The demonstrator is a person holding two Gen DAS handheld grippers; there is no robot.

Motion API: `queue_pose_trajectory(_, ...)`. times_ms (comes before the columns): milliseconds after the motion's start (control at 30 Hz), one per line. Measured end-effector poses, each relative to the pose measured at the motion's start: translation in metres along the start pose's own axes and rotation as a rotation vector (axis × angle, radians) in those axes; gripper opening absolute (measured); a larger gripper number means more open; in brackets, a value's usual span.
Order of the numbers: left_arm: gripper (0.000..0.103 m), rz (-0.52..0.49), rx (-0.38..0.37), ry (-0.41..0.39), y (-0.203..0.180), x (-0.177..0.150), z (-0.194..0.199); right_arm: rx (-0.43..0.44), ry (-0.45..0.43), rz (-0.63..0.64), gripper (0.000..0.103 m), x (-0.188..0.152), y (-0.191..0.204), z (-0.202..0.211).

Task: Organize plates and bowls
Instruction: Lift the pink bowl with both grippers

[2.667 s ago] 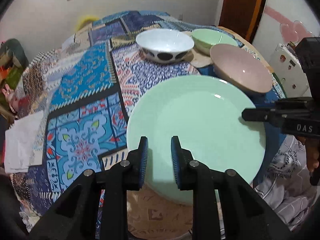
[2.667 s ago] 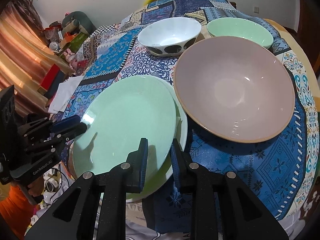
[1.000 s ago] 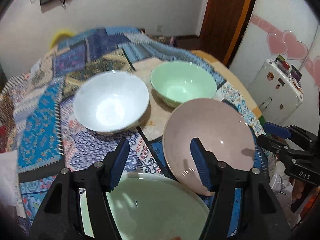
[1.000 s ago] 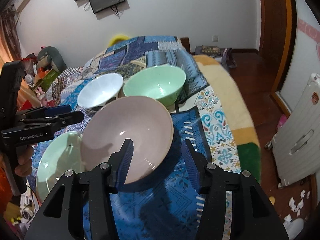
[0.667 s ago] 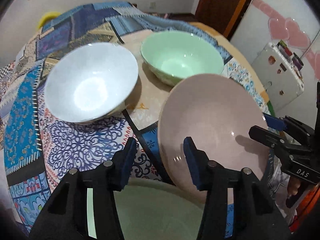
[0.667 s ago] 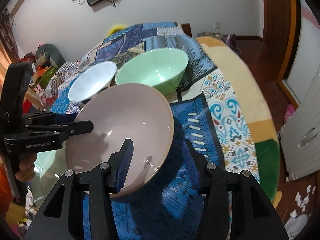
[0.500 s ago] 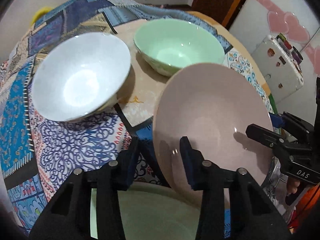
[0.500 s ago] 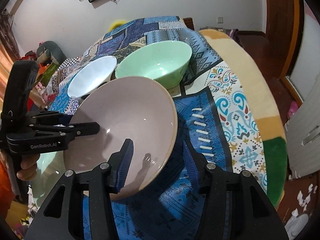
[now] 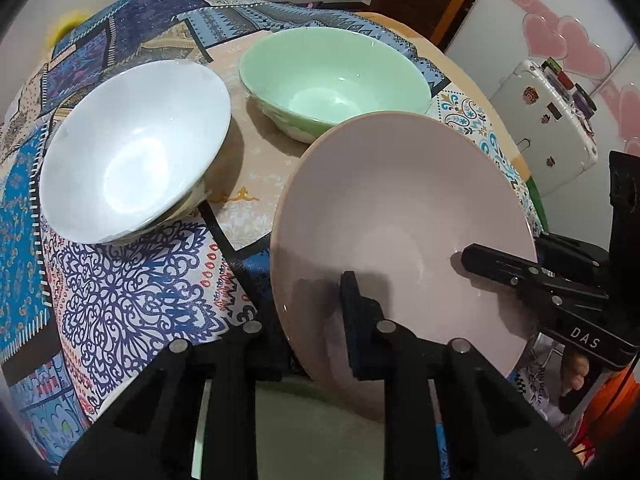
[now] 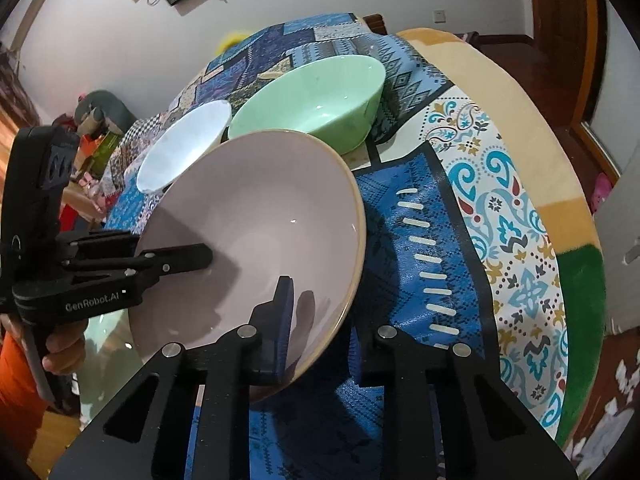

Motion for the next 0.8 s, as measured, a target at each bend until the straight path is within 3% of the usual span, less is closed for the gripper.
queue_pose_trajectory(333, 0.021, -0.048, 0.025, -0.085, -0.019, -0.002, 0.027, -0.016, -0.06, -0.039, 0.02, 0.007, 0.0, 0.024)
queue_pose_trajectory(800, 0.021, 0.008, 0.033, -0.215, -0.005, -0.021, 0.097, -0.004, -0.145, 0.042, 0.02, 0.026, 0.049, 0.051)
Point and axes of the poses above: each gripper's, at about its wrist camera, not at the fingertips, and z roughly against the way its jaws point, y to its left, x to its top, the point moved 5 cm from there along -z, roughly the way its jaws point, and after that the axes turned 8 degrees about z, right-handed, at the moved point
